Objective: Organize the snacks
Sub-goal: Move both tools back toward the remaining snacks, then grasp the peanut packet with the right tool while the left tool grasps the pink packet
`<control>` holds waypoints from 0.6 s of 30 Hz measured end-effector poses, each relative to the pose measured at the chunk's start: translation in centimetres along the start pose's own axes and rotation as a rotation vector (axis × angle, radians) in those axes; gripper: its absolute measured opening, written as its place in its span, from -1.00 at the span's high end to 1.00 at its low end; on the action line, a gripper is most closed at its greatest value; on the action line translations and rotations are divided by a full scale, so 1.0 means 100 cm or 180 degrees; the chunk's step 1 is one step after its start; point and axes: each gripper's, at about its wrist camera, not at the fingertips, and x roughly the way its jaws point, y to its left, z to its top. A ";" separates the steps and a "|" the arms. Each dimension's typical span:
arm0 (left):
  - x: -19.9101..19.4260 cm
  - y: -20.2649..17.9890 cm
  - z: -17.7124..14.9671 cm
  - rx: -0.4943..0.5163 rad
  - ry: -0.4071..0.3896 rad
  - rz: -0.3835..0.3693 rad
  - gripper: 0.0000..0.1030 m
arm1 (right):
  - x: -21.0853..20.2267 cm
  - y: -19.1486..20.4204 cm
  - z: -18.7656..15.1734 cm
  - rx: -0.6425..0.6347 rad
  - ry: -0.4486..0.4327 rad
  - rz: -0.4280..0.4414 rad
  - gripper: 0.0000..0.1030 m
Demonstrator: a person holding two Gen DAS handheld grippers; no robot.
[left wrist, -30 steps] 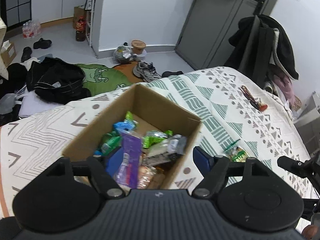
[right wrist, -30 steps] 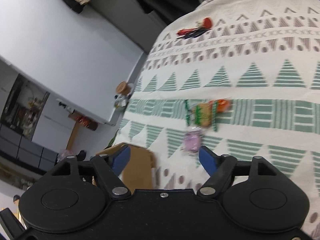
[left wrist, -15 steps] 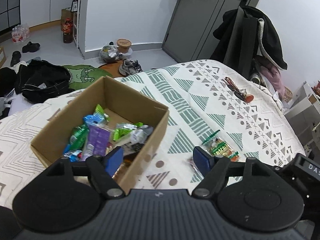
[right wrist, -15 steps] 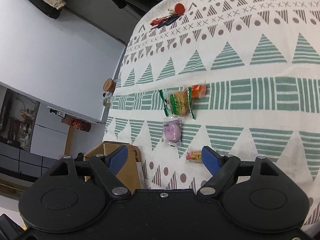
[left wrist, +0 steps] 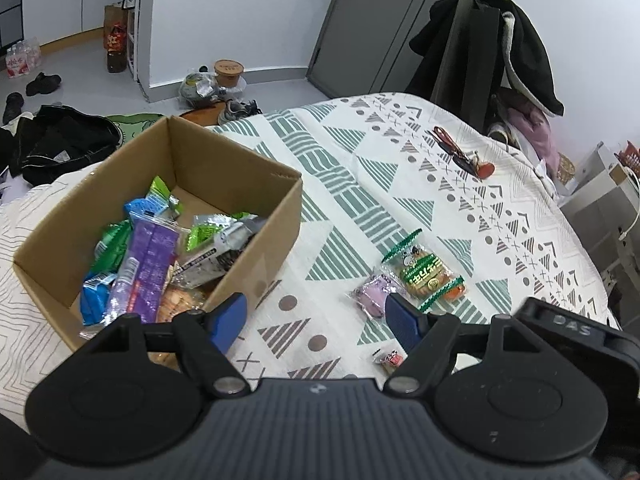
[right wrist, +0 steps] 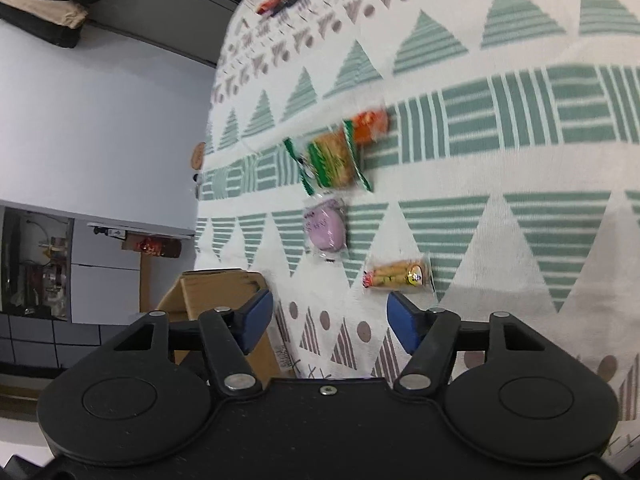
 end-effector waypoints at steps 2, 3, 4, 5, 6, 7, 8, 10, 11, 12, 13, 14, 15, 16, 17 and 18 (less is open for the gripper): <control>0.004 0.000 -0.001 -0.0001 0.0031 -0.0013 -0.46 | 0.009 -0.001 0.000 0.0023 0.0010 -0.0061 -0.14; 0.008 0.000 -0.001 -0.0010 0.0056 -0.0020 -0.46 | 0.012 -0.002 0.000 0.0034 0.0017 -0.0085 -0.10; 0.011 0.000 -0.001 -0.0018 0.0077 -0.0025 -0.45 | 0.016 -0.003 0.001 0.0058 0.0033 -0.0098 -0.06; 0.013 0.001 -0.002 -0.0024 0.0092 -0.0029 -0.44 | 0.020 -0.005 0.002 0.0084 0.0051 -0.0105 -0.04; 0.017 0.000 -0.002 -0.0028 0.0111 -0.0034 -0.44 | 0.024 -0.007 0.003 0.0119 0.0066 -0.0120 -0.01; 0.020 0.000 -0.002 -0.0033 0.0138 -0.0045 -0.44 | 0.027 -0.010 0.003 0.0150 0.0077 -0.0138 -0.01; 0.024 0.000 -0.002 -0.0047 0.0167 -0.0067 -0.44 | 0.030 -0.013 0.004 0.0187 0.0089 -0.0172 -0.01; 0.030 0.000 -0.003 -0.0081 0.0211 -0.0121 -0.44 | 0.037 -0.018 0.007 0.0251 0.0113 -0.0238 -0.01; 0.034 -0.002 -0.003 -0.0072 0.0231 -0.0126 -0.44 | 0.039 -0.020 0.007 0.0280 0.0113 -0.0264 -0.01; 0.037 -0.003 -0.004 -0.0054 0.0247 -0.0124 -0.43 | 0.041 -0.022 0.009 0.0304 0.0106 -0.0297 -0.01; 0.041 -0.004 -0.004 -0.0042 0.0264 -0.0128 -0.43 | 0.043 -0.023 0.010 0.0326 0.0099 -0.0323 -0.01; 0.044 -0.004 -0.004 -0.0042 0.0286 -0.0137 -0.43 | 0.044 -0.025 0.011 0.0352 0.0091 -0.0327 -0.01; 0.048 -0.005 -0.004 -0.0050 0.0304 -0.0143 -0.42 | 0.045 -0.026 0.013 0.0364 0.0069 -0.0317 -0.01; 0.051 -0.006 -0.003 -0.0038 0.0298 -0.0157 -0.41 | 0.046 -0.025 0.015 0.0351 0.0054 -0.0316 -0.01; 0.053 -0.008 -0.003 -0.0021 0.0298 -0.0174 -0.41 | 0.047 -0.025 0.017 0.0346 0.0044 -0.0316 0.00; 0.056 -0.010 -0.002 -0.0014 0.0311 -0.0186 -0.41 | 0.048 -0.025 0.018 0.0355 0.0031 -0.0313 0.05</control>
